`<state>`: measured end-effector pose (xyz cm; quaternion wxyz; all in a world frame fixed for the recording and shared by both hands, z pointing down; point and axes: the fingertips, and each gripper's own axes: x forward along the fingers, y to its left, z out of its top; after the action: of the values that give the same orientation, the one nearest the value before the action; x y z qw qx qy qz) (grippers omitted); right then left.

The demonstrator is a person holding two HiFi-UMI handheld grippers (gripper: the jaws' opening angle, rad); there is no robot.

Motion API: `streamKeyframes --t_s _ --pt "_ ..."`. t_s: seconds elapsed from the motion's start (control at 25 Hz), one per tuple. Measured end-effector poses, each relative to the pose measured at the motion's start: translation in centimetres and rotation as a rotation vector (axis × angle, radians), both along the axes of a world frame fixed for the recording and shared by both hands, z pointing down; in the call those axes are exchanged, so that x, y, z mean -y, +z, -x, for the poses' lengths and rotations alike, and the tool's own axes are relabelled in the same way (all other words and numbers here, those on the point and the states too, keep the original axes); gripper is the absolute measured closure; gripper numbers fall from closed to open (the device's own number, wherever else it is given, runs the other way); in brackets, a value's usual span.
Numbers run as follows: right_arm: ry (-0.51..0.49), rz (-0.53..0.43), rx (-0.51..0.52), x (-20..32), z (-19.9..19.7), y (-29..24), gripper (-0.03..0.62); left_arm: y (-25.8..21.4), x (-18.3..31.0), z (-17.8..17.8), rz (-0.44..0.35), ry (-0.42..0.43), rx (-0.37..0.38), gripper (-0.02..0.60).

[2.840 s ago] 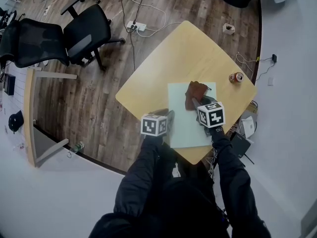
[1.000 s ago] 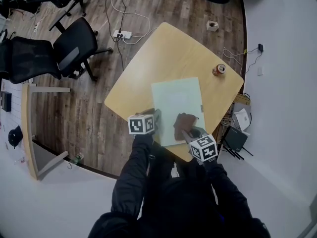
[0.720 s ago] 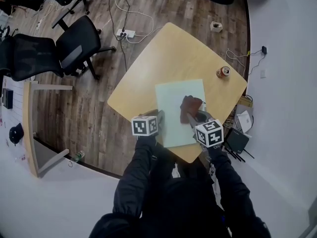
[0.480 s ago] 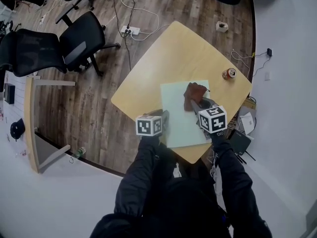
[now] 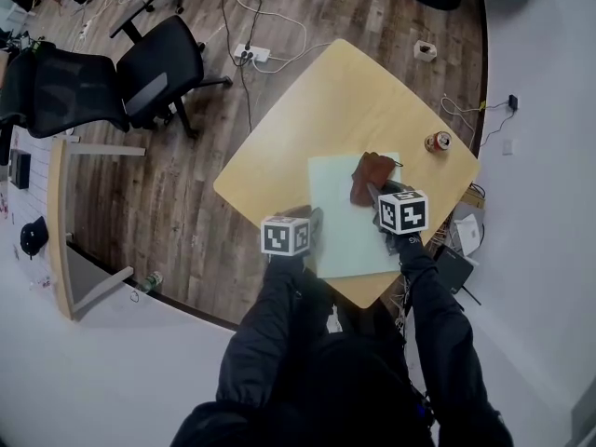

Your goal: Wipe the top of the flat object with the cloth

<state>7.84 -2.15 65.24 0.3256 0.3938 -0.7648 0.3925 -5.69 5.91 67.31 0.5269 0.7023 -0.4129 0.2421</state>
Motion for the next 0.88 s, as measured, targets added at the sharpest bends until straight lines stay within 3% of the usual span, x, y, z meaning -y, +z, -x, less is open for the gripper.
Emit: streamKeyframes --t_s 0.88 --pt "-0.02 0.067 0.025 -10.5 -1.4 0.3 0.525 0.0 -0.2 -0.1 0.0 -0.012 0.025 0.459"
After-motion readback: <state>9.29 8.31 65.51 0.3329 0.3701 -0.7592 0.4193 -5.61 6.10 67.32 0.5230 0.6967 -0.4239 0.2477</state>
